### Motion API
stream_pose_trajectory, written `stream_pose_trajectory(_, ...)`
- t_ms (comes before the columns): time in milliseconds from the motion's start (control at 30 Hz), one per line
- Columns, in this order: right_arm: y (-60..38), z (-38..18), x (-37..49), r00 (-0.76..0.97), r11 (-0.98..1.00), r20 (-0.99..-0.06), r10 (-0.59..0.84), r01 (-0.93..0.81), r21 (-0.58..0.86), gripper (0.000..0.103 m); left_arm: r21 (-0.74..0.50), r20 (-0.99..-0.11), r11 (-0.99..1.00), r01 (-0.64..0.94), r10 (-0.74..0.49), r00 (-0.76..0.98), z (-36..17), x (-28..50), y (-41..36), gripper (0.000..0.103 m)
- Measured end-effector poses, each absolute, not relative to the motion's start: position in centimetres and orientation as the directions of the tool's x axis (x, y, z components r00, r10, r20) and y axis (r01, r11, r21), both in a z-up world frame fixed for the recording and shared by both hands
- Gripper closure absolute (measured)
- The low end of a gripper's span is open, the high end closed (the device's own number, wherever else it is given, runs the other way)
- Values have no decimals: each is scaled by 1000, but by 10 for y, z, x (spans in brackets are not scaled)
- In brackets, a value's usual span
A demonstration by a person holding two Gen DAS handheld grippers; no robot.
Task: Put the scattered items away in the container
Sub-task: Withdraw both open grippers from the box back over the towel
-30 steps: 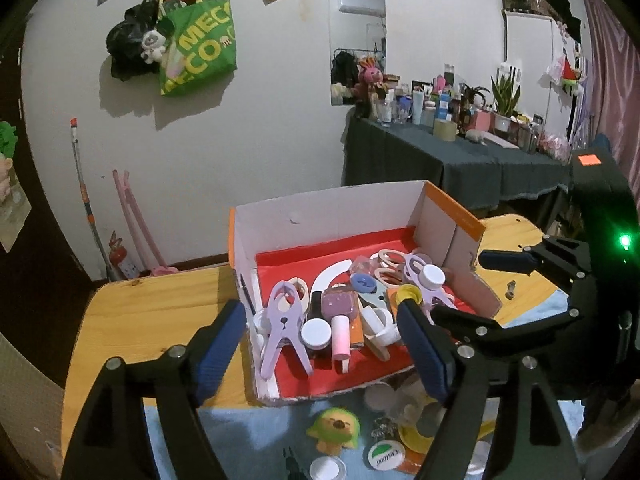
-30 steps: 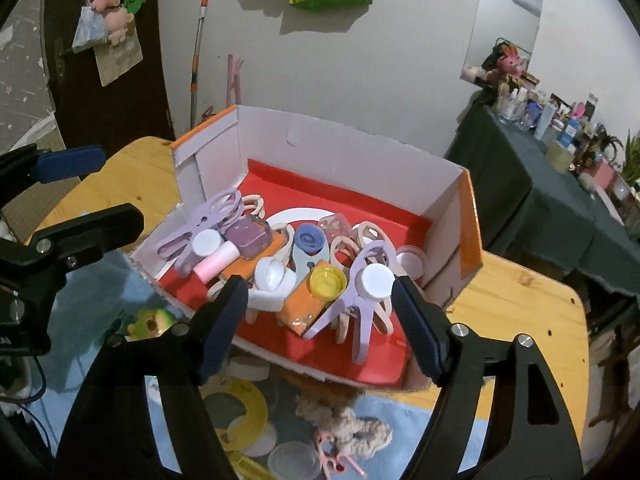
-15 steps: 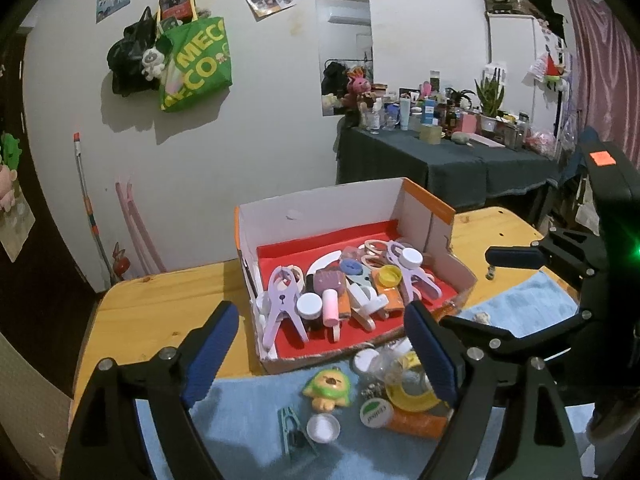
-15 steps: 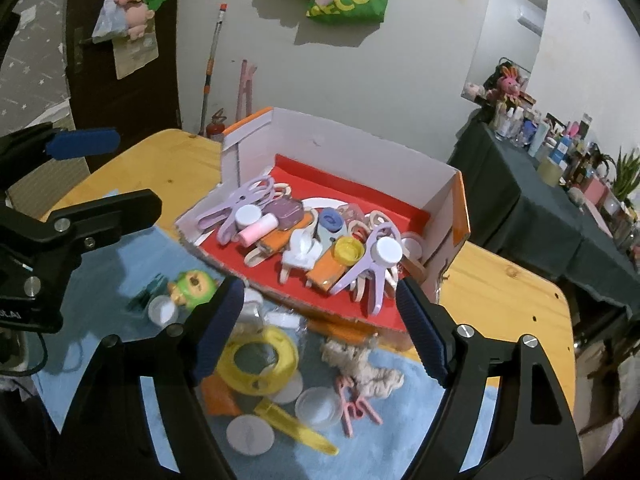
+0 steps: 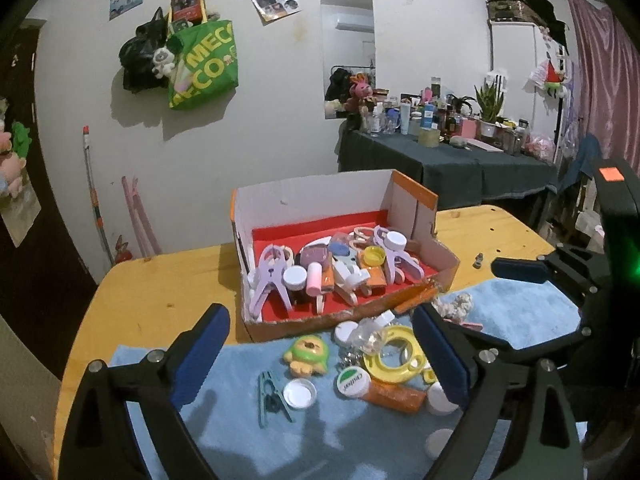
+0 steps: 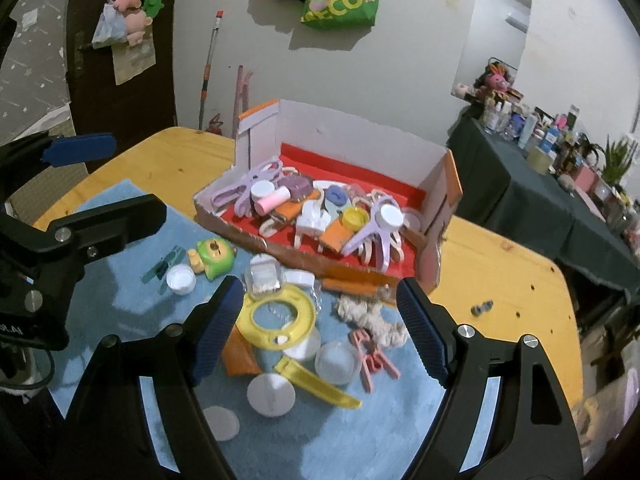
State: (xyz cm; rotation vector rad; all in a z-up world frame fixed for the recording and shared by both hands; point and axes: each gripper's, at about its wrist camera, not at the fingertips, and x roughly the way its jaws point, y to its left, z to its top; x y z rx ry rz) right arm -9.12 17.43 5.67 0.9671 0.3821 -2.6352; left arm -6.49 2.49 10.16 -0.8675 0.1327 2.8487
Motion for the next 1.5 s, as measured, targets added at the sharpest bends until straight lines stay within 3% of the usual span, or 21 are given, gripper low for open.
stream_pose_trajectory(333,198,27,-72,-743,-961,-656,-134,258,-97,23,34,-577,-990,-135,91,-812,70,-53,39,3)
stream_pose_trajectory(433,203,19,-70,-749,-972,-652,-119,222,-78,12,8,-593,-992,-128,98,-799,61,-53,39,3)
stream_pose_trajectory(667,204,3,-65,-753,-979,-650,-103,194,-69,12,-32,-618,-995,-96,95,-780,45,-55,37,3)
stream_pose_trajectory(1500,218,-19,-72,-740,-996,-671,-55,91,-19,12,20,-598,-1000,6,-16,-802,14,-56,41,3)
